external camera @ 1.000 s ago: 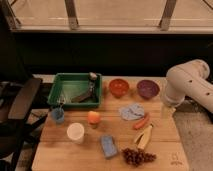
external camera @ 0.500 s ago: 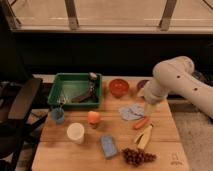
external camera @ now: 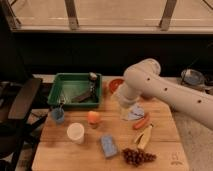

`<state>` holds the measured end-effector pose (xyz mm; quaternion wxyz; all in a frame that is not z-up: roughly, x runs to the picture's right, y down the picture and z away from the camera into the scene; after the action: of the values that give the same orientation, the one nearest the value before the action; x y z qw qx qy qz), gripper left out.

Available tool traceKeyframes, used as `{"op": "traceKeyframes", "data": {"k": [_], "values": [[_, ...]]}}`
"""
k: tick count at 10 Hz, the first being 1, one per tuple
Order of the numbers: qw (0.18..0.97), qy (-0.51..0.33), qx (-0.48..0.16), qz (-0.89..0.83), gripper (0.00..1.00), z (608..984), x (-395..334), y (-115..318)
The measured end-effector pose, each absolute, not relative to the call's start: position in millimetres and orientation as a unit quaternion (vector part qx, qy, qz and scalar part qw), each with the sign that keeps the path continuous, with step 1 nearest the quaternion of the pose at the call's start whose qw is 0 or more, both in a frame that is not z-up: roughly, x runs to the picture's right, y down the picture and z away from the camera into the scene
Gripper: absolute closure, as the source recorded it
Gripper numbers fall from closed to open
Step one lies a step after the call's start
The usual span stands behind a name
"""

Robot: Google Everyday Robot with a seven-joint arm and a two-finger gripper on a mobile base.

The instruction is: Place apple in purple bowl

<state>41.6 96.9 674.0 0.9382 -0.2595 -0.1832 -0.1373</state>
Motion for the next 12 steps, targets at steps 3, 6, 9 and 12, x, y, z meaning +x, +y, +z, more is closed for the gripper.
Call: {"op": "traceKeyframes", "data": {"k": [3,6,9,12], "values": [[0.936,-0.189,-0.259,-0.146,0.35,673,31,100],[0.937,-0.187,-0.259,-0.144,0.35,673,32,100],[0.933,-0.217,-0.251,-0.139,0.35,686,12,102],[0.921,-0.268,-0.25,-0.133,0.35,707,-31,107]]}}
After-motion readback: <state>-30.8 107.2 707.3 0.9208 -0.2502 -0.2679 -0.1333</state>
